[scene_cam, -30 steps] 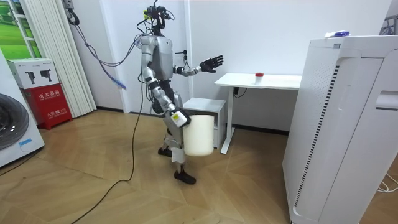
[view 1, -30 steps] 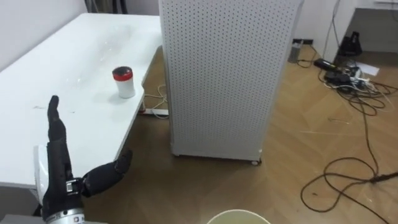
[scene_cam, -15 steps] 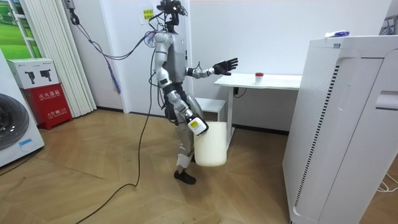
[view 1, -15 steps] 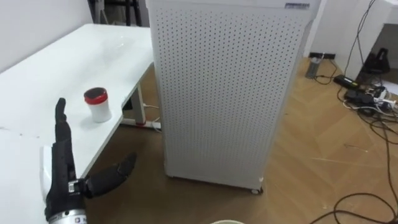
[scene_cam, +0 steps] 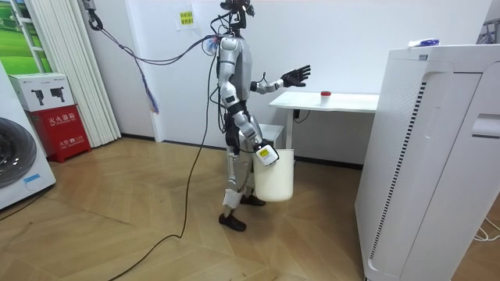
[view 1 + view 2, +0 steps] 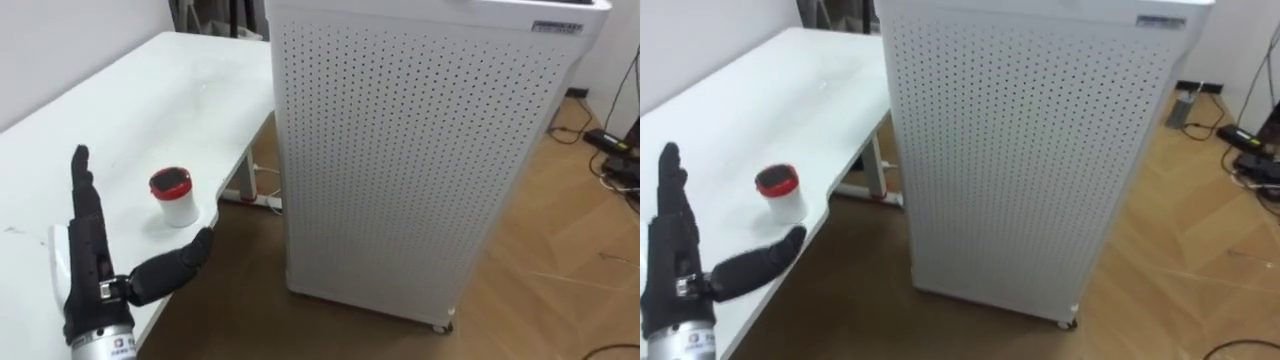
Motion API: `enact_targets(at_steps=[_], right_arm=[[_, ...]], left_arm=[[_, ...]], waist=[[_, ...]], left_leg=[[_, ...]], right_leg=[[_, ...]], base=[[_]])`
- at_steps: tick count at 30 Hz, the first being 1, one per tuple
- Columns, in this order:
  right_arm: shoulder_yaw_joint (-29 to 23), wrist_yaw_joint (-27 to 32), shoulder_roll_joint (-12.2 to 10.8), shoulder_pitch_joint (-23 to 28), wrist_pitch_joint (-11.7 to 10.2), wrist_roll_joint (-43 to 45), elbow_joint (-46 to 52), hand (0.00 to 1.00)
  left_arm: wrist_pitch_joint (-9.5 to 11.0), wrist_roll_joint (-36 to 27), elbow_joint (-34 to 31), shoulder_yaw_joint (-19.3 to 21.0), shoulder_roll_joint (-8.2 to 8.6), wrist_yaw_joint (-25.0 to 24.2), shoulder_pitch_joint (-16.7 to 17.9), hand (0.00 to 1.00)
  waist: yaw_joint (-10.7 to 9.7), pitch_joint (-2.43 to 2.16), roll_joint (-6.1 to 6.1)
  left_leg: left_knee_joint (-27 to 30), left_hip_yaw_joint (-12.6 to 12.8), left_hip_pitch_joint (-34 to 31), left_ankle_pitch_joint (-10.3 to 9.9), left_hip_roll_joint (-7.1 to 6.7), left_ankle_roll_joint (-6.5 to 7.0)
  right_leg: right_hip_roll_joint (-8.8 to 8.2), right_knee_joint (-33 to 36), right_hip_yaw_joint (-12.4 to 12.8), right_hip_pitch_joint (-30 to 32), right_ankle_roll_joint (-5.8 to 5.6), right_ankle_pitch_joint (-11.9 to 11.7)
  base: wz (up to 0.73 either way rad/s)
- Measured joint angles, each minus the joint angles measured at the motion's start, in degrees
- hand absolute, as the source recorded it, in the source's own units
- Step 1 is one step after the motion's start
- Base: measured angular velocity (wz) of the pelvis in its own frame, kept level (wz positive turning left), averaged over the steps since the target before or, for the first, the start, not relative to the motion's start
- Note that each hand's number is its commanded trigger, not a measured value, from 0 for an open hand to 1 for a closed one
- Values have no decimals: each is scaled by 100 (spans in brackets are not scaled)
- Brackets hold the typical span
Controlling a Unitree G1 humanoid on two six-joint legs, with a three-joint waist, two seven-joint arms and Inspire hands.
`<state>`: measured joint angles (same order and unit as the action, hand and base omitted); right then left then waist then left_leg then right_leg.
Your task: Pick garbage
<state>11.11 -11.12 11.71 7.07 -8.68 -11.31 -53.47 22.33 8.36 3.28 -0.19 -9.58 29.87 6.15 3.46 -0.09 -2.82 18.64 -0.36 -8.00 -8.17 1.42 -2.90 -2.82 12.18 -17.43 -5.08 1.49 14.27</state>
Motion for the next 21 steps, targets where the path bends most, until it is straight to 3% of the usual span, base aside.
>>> enact_targets(at_steps=[7,12,19,21], right_arm=[[0,-25,5,0,11,-2,64,100],[5,-32,-6,5,161,-2,63,100],[7,-31,-7,8,255,-1,64,100],[31,-36,-8,33,265,-3,64,100]], left_arm=[[-2,-28,-61,-6,-1,110,0,0],[-28,-152,-61,-6,-6,174,8,0],[-107,-316,-61,-2,-8,341,40,0],[-141,-396,-61,2,-8,329,40,0]], waist=[[0,30,21],[3,46,23],[69,41,23],[167,34,20]], left_leg=[[-231,5,160,-1,-12,1],[-298,-12,157,10,-33,16],[-293,-22,134,12,-49,20],[-296,-9,133,13,-50,21]], right_leg=[[-5,-86,-38,-102,-13,-7],[-11,-165,-129,-126,-16,-7],[-14,-224,-168,-145,-21,-5],[-18,-231,-163,-143,-22,-4]], base=[[0],[4],[1],[0]])
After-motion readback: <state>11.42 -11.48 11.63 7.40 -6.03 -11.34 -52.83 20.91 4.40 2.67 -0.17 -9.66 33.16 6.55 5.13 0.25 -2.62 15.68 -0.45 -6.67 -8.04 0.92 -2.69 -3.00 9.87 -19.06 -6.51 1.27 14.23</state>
